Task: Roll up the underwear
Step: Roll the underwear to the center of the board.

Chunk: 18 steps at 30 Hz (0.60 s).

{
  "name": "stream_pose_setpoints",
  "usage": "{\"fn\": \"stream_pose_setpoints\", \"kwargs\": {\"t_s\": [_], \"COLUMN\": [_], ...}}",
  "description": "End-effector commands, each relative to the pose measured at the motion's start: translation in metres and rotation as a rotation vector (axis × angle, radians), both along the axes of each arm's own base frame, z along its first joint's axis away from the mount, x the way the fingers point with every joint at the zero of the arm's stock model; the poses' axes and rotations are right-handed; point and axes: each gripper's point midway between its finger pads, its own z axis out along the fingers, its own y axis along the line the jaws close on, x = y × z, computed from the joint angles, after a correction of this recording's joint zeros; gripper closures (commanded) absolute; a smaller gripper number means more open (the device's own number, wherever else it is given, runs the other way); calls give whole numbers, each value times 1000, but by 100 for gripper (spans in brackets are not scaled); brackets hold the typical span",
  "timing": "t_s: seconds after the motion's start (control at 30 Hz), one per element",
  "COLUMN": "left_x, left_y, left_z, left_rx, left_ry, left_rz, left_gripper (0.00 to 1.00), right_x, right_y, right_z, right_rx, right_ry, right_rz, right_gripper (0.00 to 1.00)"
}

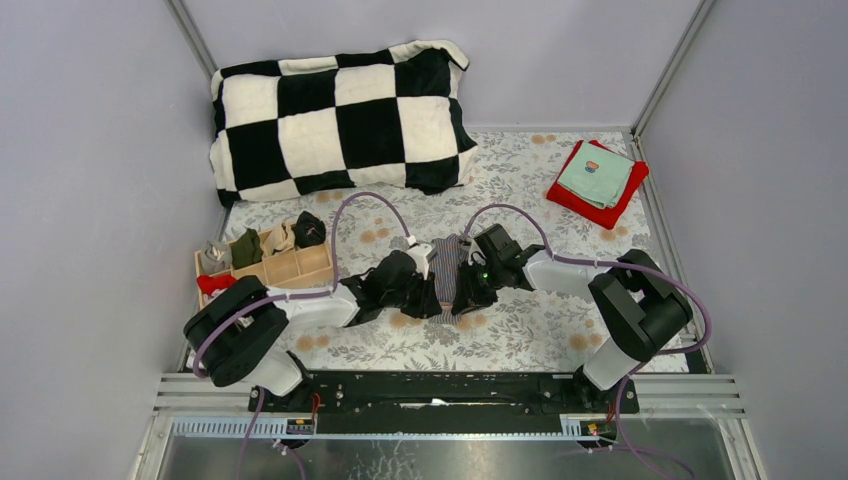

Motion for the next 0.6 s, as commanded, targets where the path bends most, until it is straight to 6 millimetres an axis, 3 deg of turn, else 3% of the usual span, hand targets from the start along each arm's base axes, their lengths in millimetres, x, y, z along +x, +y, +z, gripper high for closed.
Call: {"fn": "stream_pose_setpoints", "kwargs": {"t_s": [0.0, 0.33, 0.57], "left_x": [9, 7, 6], "left_y": [-1, 1, 2], "left_z": [-2, -19, -23], "left_rx": [27, 71, 81], "left_ry": [-31, 17, 28], "left_rz": [17, 27, 24], "left_gripper": [77, 81, 82], "right_x": [-1, 11, 30], "right_y": [-9, -9, -16], "right_z": [-7, 18, 41], "right_rx": [-52, 0, 21], "right_ry": [6, -153, -369], "right_rz": [8, 22, 12], "right_gripper": [83, 65, 43]}}
